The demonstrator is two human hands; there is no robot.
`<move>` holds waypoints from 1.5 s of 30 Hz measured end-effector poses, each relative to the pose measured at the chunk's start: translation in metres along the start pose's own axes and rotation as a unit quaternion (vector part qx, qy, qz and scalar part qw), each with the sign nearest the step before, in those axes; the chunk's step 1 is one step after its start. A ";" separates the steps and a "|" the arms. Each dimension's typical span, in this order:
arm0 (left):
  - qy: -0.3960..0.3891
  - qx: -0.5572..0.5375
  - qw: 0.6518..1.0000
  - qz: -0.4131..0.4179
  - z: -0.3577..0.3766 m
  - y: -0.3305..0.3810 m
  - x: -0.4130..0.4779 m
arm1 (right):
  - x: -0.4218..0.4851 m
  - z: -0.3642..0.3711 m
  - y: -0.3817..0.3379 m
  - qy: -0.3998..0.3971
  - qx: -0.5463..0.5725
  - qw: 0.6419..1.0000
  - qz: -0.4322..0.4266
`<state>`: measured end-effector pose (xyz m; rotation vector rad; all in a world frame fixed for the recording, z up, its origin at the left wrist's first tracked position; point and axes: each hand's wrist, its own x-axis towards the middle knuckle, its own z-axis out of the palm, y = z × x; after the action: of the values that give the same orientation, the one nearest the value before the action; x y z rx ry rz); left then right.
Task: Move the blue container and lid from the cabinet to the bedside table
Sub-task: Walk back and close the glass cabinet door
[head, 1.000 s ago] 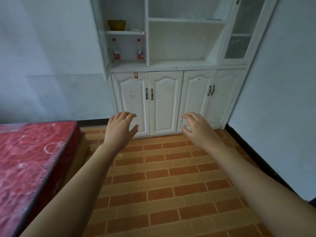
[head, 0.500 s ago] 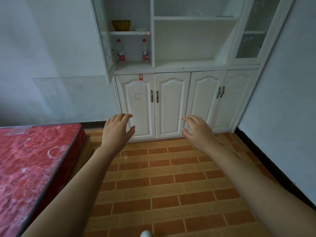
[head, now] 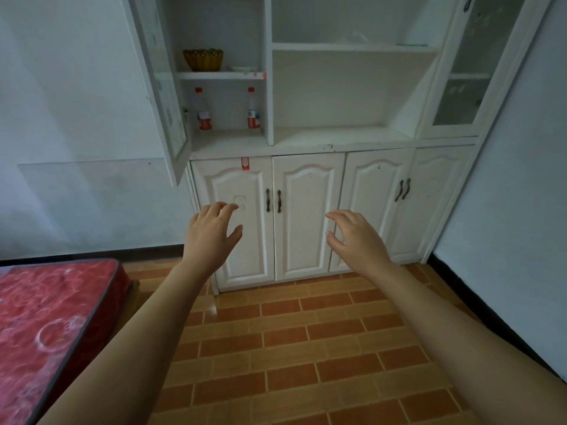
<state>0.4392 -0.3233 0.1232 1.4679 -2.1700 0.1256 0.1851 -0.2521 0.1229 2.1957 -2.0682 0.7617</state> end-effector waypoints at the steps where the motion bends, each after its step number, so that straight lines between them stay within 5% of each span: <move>1: 0.001 0.002 1.000 -0.003 0.003 -0.004 0.010 | 0.011 0.003 0.002 0.000 0.002 1.000 0.001; 27: 0.039 0.065 0.988 -0.134 0.120 -0.030 0.264 | 0.341 0.076 0.130 -0.034 0.058 0.990 -0.125; 45: 0.039 0.091 0.978 -0.185 0.158 -0.115 0.343 | 0.471 0.148 0.109 -0.063 0.070 0.980 -0.176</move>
<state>0.3874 -0.7146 0.1213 1.9094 -1.8272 0.2505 0.1286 -0.7544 0.1322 2.6479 -1.6408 0.7674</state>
